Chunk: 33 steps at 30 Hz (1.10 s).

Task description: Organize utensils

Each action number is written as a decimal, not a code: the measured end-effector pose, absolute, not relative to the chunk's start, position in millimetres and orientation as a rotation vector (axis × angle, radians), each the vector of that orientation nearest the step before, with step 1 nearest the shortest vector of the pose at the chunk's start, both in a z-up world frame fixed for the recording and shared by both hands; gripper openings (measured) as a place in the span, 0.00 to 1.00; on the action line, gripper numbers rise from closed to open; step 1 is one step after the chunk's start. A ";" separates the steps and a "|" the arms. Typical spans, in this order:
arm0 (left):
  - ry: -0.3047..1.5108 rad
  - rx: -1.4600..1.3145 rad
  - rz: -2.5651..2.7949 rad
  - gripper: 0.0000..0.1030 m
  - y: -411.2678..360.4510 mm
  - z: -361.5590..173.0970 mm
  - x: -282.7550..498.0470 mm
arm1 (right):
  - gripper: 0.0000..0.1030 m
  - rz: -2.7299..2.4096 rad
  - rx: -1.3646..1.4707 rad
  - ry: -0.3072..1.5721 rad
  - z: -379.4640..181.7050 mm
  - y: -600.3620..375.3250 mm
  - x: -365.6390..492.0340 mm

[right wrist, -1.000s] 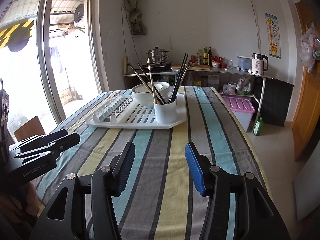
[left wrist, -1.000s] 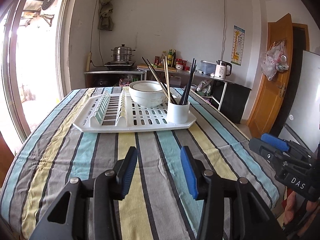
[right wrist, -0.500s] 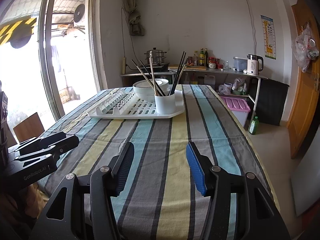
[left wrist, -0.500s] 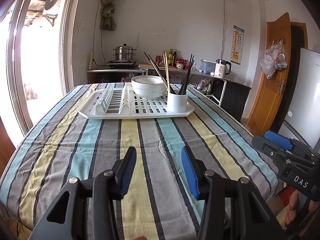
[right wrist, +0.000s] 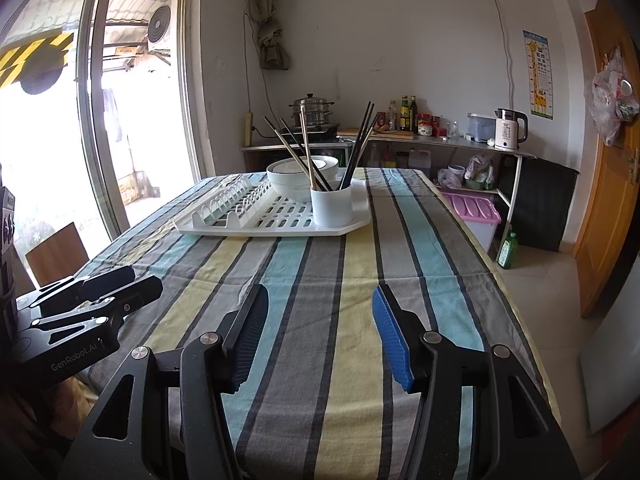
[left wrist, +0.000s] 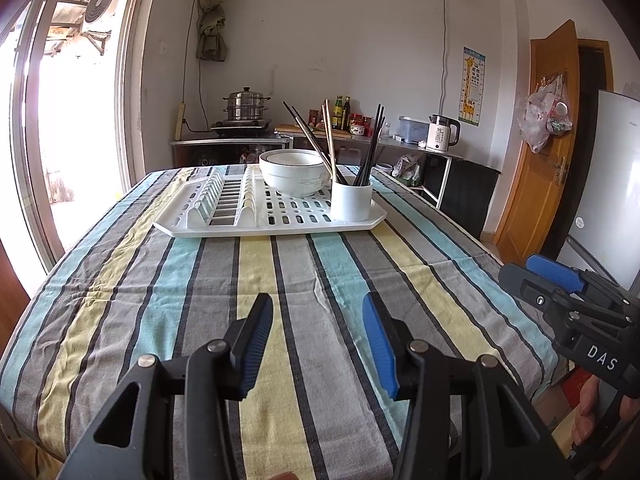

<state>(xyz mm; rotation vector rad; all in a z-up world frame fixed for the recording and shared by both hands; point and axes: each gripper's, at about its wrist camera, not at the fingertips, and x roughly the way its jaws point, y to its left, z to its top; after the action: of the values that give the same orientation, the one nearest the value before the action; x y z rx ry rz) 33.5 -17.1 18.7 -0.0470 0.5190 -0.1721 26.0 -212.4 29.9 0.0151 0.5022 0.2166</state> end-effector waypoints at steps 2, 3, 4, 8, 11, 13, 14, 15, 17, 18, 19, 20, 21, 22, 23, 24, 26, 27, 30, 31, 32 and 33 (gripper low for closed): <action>0.519 -0.046 -0.173 0.47 -17.5 19.0 33.4 | 0.53 0.216 0.014 0.501 30.4 -211.7 25.5; 0.520 -0.047 -0.174 0.47 -17.5 19.0 33.5 | 0.53 0.217 0.016 0.501 30.3 -211.6 25.6; 0.520 -0.048 -0.174 0.47 -17.5 19.0 33.4 | 0.53 0.218 0.017 0.503 30.2 -211.5 25.9; 0.522 -0.044 -0.171 0.47 -18.4 17.8 32.9 | 0.53 0.219 0.018 0.507 30.6 -212.0 26.3; 0.523 -0.041 -0.169 0.47 -18.7 17.3 32.5 | 0.53 0.220 0.018 0.508 30.5 -211.8 26.0; 0.524 -0.042 -0.169 0.47 -18.7 17.2 32.4 | 0.53 0.222 0.020 0.508 30.5 -211.9 26.0; 0.524 -0.043 -0.170 0.47 -18.6 17.2 32.2 | 0.53 0.221 0.019 0.508 30.4 -211.7 26.1; 0.524 -0.043 -0.173 0.48 -18.4 17.3 31.9 | 0.53 0.220 0.018 0.508 30.2 -211.5 26.2; 0.524 -0.045 -0.173 0.48 -18.1 17.5 31.8 | 0.53 0.221 0.020 0.509 30.0 -211.8 26.2; 0.525 -0.046 -0.174 0.48 -17.8 17.6 31.8 | 0.53 0.221 0.020 0.510 29.8 -211.8 26.3; 0.525 -0.047 -0.175 0.48 -17.5 17.6 31.9 | 0.53 0.221 0.019 0.511 29.5 -211.9 26.5; 0.526 -0.048 -0.175 0.48 -17.2 17.7 31.9 | 0.53 0.222 0.019 0.511 29.6 -211.8 26.5; 0.526 -0.049 -0.174 0.48 -17.1 17.7 32.0 | 0.53 0.222 0.019 0.511 29.5 -211.8 26.4; 0.526 -0.048 -0.174 0.48 -17.5 17.9 32.0 | 0.53 0.223 0.018 0.511 29.5 -211.7 26.4; 0.527 -0.048 -0.174 0.48 -17.4 17.9 32.0 | 0.53 0.223 0.017 0.511 29.5 -211.5 26.3; 0.527 -0.047 -0.173 0.48 -17.5 18.0 31.7 | 0.53 0.223 0.017 0.511 29.4 -211.6 26.1; 0.527 -0.047 -0.172 0.49 -17.5 18.0 31.7 | 0.53 0.224 0.018 0.511 29.4 -211.1 25.9; 0.526 -0.046 -0.172 0.49 -17.6 18.1 31.6 | 0.53 0.224 0.017 0.511 29.4 -211.1 25.8; 0.523 -0.044 -0.173 0.49 -17.7 18.4 31.1 | 0.53 0.224 0.017 0.512 29.4 -211.2 25.9; 0.523 -0.044 -0.174 0.50 -17.9 18.4 30.9 | 0.53 0.225 0.017 0.513 29.3 -211.1 25.8; 0.524 -0.045 -0.176 0.50 -18.0 18.2 31.0 | 0.53 0.225 0.016 0.513 29.5 -210.6 25.8; 0.526 -0.045 -0.177 0.50 -18.2 17.9 31.4 | 0.53 0.225 0.015 0.513 29.5 -210.4 25.6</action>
<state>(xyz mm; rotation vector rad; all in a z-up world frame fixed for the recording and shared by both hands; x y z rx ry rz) 31.4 -18.2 17.9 -0.0450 0.5260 -0.1770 25.6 -210.4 29.5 0.0154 0.5132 0.2250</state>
